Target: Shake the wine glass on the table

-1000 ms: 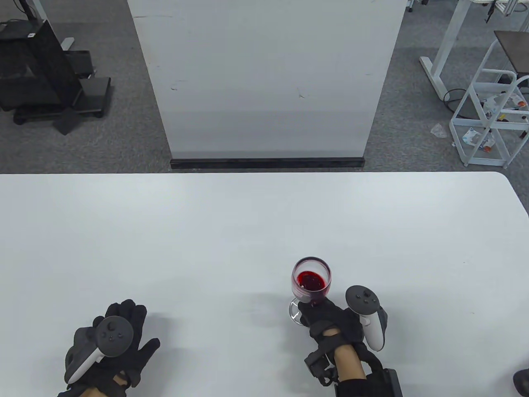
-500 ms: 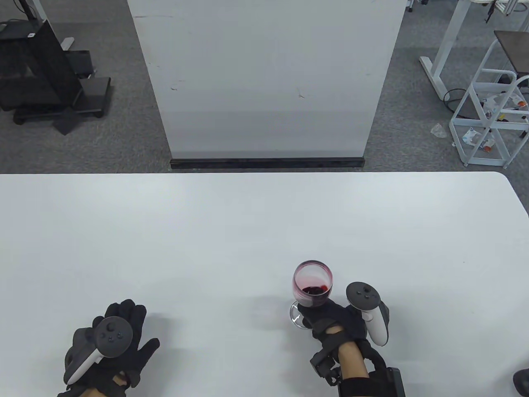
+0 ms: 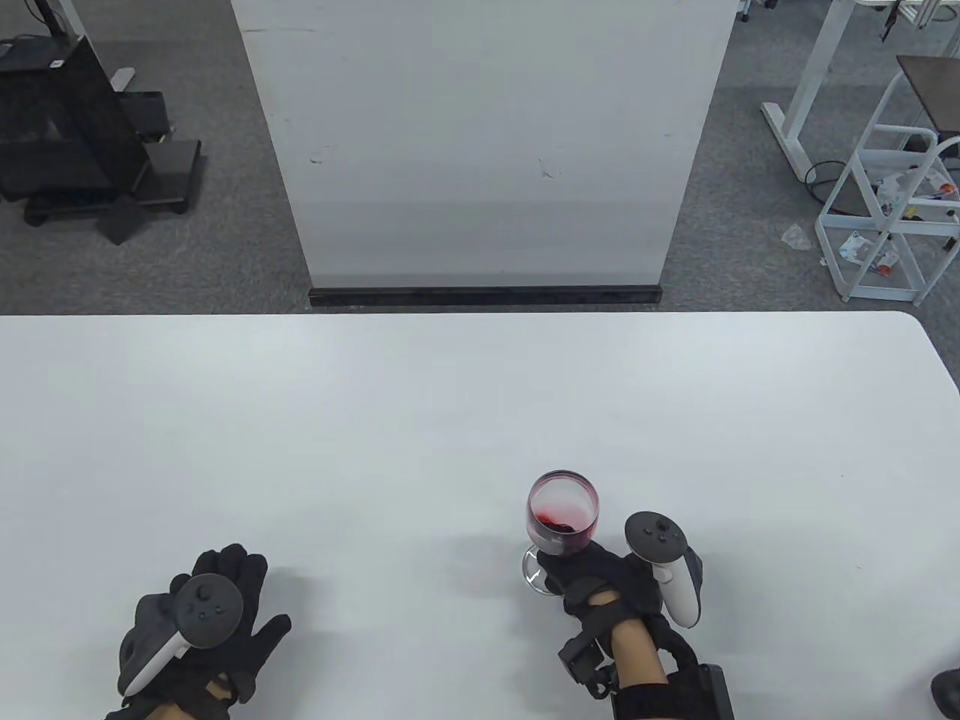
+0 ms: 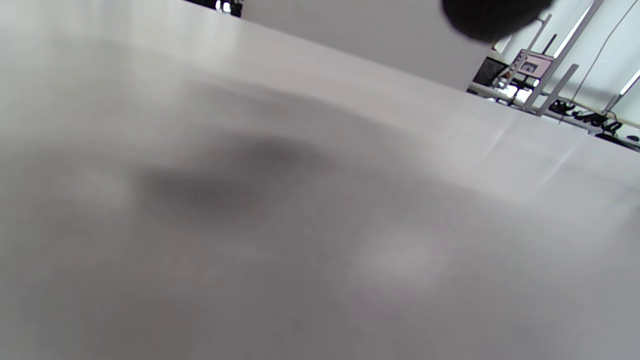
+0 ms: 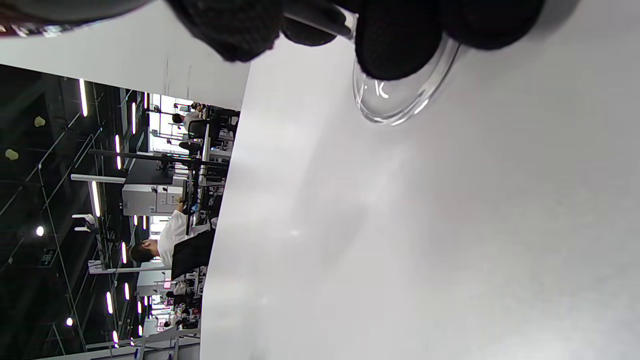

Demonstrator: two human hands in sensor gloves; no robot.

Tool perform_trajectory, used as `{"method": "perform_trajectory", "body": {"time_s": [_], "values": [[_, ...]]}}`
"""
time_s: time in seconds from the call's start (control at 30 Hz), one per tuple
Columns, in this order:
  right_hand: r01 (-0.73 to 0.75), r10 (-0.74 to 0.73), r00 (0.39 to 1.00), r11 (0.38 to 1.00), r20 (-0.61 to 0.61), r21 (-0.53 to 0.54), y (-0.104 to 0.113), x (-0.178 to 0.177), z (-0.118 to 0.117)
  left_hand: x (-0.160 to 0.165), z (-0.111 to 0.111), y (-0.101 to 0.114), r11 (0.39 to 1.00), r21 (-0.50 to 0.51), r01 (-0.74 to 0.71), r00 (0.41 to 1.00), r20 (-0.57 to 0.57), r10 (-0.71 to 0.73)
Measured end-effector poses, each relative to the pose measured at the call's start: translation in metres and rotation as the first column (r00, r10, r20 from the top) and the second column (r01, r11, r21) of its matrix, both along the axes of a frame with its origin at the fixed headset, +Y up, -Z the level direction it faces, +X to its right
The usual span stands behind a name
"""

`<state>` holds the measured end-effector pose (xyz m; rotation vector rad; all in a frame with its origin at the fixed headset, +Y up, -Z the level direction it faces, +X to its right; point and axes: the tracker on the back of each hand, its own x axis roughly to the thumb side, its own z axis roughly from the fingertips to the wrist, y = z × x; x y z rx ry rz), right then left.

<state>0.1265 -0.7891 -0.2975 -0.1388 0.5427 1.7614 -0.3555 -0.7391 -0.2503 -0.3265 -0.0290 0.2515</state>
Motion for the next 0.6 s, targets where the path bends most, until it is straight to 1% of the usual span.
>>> {"method": "perform_trajectory", "body": {"time_s": [0.17, 0.27, 0.4, 0.5, 0.53, 0.6], "values": [[0.012, -0.012, 1.000, 1.000, -0.007, 0.001, 0.000, 0.001, 0.000, 0.000, -0.001, -0.001, 1.000, -0.008, 0.004, 1.000, 0.003, -0.004], [-0.012, 0.012, 1.000, 1.000, 0.001, 0.003, 0.005, 0.003, 0.003, 0.000, 0.000, -0.001, 1.000, -0.002, -0.001, 1.000, 0.003, 0.001], [-0.124, 0.124, 0.992, 0.992, 0.012, 0.022, 0.022, 0.019, 0.010, -0.001, 0.000, 0.000, 1.000, 0.003, -0.003, 1.000, -0.003, 0.003], [-0.162, 0.161, 0.987, 0.986, 0.028, 0.041, 0.033, 0.036, 0.017, 0.002, 0.000, 0.000, 1.000, 0.001, -0.001, 1.000, 0.002, 0.001], [-0.187, 0.185, 0.982, 0.981, 0.027, 0.057, 0.036, 0.042, 0.020, 0.003, 0.001, 0.000, 1.000, 0.005, 0.004, 1.000, 0.006, -0.004], [-0.269, 0.269, 0.963, 0.955, 0.022, 0.128, 0.046, 0.057, 0.026, 0.003, 0.001, 0.000, 1.000, 0.007, 0.009, 1.000, 0.006, -0.010]]}}
